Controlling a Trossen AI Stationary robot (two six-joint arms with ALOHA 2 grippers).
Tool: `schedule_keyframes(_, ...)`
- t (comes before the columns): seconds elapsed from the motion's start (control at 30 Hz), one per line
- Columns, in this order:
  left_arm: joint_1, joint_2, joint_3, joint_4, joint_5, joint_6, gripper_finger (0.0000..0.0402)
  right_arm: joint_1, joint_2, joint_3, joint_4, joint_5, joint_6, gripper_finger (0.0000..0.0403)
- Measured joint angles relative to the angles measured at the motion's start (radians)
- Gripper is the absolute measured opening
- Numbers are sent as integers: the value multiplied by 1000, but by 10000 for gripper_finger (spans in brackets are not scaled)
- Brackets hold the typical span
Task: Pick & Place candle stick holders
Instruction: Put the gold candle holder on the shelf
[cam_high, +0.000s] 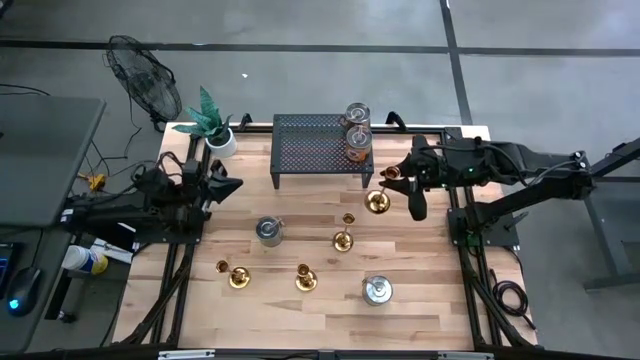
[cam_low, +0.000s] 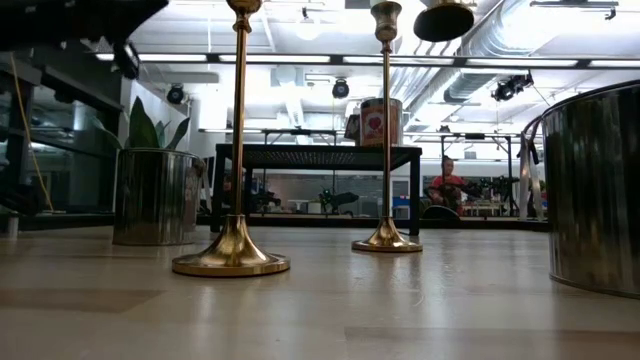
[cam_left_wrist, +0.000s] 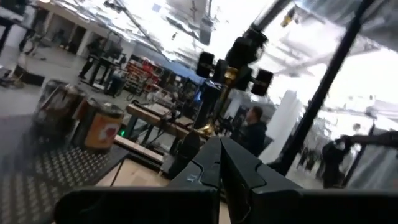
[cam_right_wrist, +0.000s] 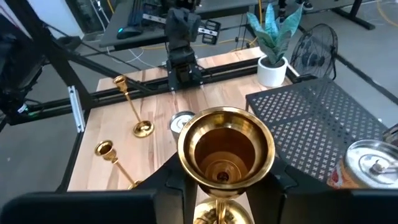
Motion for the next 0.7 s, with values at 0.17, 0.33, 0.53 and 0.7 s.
schedule_keyframes(0.17,0,222,158,-30,1,135,0,-26,2,0,32,-1,-16,93)
schedule_keyframes(0.33,0,467,343,-57,33,278,0,-48,3,0,61,0,-21,114)
schedule_keyframes(0.53,0,759,565,-57,23,393,2,-52,3,0,63,0,-41,100)
schedule_keyframes(0.7,0,982,737,-57,60,431,37,-52,3,0,63,1,-44,100)
